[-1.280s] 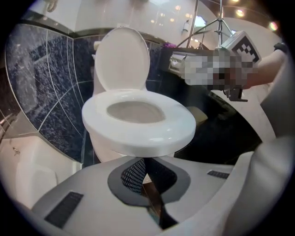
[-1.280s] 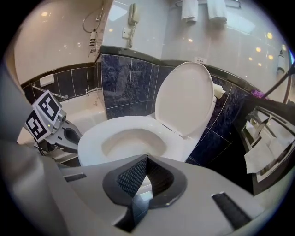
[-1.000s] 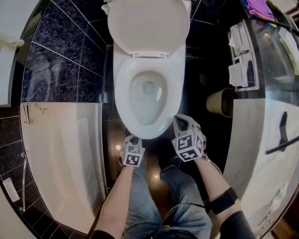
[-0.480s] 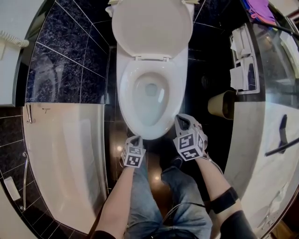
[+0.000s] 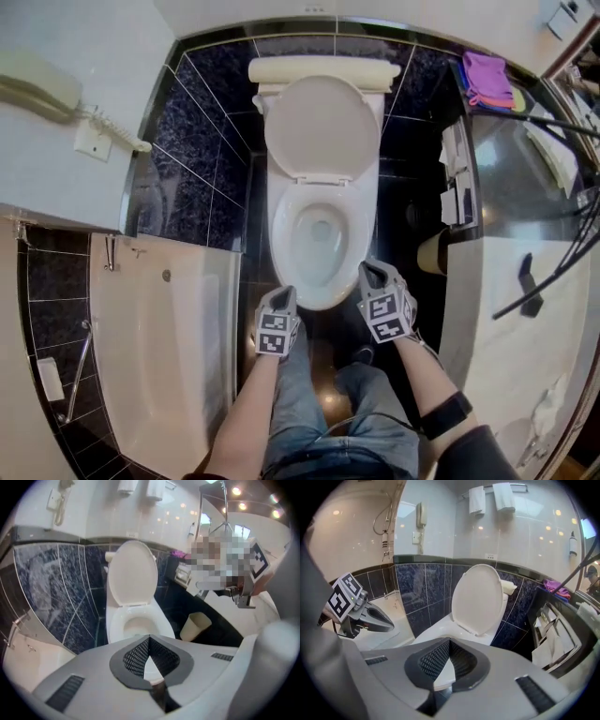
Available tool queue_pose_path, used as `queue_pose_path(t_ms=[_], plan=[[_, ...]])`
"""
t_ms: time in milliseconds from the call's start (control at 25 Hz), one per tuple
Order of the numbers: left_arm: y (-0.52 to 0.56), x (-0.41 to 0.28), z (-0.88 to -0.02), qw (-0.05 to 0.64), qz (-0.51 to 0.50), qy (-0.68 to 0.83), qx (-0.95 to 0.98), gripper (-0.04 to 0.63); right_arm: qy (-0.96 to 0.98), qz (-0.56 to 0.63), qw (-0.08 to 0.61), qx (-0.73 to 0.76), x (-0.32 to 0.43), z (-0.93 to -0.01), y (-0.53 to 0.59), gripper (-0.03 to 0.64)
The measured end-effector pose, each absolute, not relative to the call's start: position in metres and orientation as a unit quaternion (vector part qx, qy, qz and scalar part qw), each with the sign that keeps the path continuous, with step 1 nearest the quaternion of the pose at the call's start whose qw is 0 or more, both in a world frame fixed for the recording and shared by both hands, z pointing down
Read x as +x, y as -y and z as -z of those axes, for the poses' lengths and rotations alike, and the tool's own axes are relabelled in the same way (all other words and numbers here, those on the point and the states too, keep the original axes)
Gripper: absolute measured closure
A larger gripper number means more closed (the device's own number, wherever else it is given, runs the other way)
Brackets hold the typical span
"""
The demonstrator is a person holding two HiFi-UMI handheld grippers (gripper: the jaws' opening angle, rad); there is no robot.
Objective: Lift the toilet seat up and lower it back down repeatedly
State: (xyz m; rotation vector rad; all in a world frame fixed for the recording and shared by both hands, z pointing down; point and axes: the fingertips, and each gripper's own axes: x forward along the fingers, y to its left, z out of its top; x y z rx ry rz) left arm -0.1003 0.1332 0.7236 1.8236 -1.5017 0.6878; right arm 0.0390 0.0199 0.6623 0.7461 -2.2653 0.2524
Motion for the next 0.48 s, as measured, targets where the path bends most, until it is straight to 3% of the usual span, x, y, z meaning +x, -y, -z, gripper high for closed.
queue_pose_path(t_ms=[480], plan=[[-0.092,-0.132,-0.427,0.212,-0.197,0.622,0.728,0.598,0.903,-0.117,0.256,0.325,0.051,-0.438,-0.01,0.597]])
